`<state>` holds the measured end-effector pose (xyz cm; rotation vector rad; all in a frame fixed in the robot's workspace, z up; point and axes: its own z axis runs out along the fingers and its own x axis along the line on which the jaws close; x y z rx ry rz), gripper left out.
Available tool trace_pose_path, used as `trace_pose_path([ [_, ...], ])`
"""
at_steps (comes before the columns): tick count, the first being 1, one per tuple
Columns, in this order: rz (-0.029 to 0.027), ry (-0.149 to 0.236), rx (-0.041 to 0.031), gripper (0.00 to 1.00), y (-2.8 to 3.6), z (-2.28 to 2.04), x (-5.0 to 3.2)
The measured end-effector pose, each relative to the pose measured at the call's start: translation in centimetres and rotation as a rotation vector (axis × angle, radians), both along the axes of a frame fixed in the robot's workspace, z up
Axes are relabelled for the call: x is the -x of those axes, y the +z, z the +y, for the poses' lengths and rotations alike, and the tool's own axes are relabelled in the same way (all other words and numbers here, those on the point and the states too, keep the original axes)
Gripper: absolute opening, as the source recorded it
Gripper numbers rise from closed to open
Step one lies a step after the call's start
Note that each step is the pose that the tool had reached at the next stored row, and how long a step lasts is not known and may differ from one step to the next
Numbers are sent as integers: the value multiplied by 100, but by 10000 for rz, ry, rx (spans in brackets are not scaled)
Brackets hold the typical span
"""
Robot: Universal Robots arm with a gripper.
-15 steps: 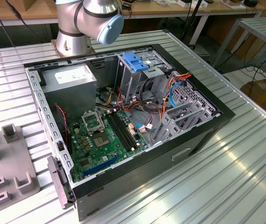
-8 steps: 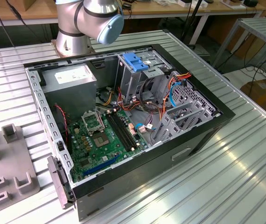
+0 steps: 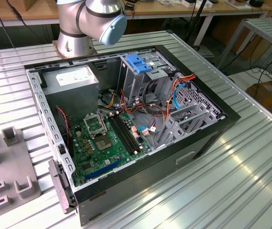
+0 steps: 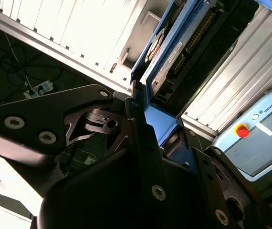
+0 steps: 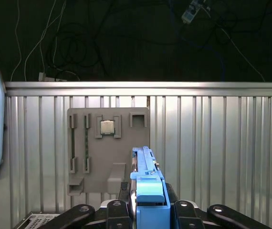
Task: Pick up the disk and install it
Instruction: 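Pick up the disk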
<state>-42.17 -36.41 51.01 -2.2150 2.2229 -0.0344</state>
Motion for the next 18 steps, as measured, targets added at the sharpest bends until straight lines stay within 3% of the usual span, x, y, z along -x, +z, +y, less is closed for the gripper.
trace_pose_path([
  [18,0,0,0,37,0,0,-132],
])
